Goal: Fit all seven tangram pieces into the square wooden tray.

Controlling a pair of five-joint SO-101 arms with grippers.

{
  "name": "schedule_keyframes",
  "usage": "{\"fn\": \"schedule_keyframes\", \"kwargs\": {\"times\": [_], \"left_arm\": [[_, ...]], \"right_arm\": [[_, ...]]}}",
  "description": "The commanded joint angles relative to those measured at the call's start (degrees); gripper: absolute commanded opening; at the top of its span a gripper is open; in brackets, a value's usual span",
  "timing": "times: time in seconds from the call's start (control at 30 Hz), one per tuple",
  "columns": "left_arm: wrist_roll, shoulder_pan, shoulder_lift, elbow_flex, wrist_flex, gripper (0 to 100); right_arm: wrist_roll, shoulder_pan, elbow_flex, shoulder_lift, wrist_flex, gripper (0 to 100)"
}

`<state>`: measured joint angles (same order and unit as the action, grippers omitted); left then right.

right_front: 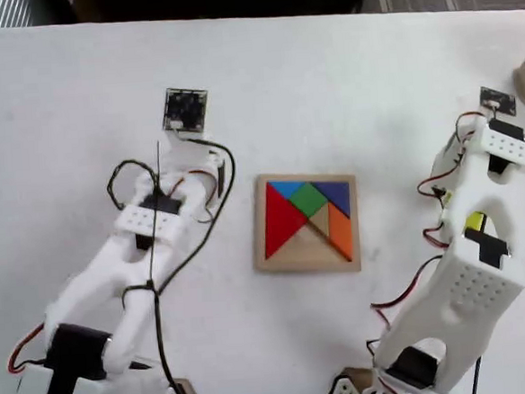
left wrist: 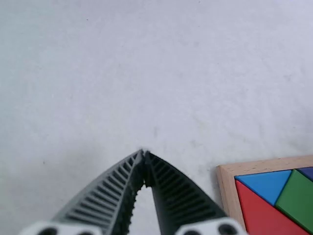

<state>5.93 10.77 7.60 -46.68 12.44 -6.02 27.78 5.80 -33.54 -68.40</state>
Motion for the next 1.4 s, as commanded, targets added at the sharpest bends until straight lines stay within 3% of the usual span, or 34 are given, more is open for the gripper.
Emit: {"fn": "schedule_keyframes", "kwargs": {"times": [0.0, 0.33, 0.63, 0.83, 0.93, 1.37], "left_arm": [[-0.7, 0.8, 0.3, 3.9, 0.0, 3], [-0.7, 0.8, 0.3, 3.9, 0.0, 3], [-0.7, 0.8, 0.3, 3.8, 0.0, 3], [-0.7, 0.8, 0.3, 3.8, 0.0, 3], [-0.7, 0.8, 0.3, 3.8, 0.0, 3], [-0.7, 0.7, 0.3, 3.8, -0.2, 2]], "right_arm": [[-3.7, 2.9, 0.7, -3.8, 1.5, 25.9], [-4.5, 5.6, 0.7, -4.9, 3.7, 25.0], [-4.5, 7.8, 0.6, -4.9, 4.7, 2.2], [-5.4, 10.2, 0.7, -4.3, 4.3, 1.8], [-8.8, 10.2, 0.8, -2.6, 0.8, 1.8], [-9.4, 6.5, -1.2, 16.8, -17.5, 1.8]]}}
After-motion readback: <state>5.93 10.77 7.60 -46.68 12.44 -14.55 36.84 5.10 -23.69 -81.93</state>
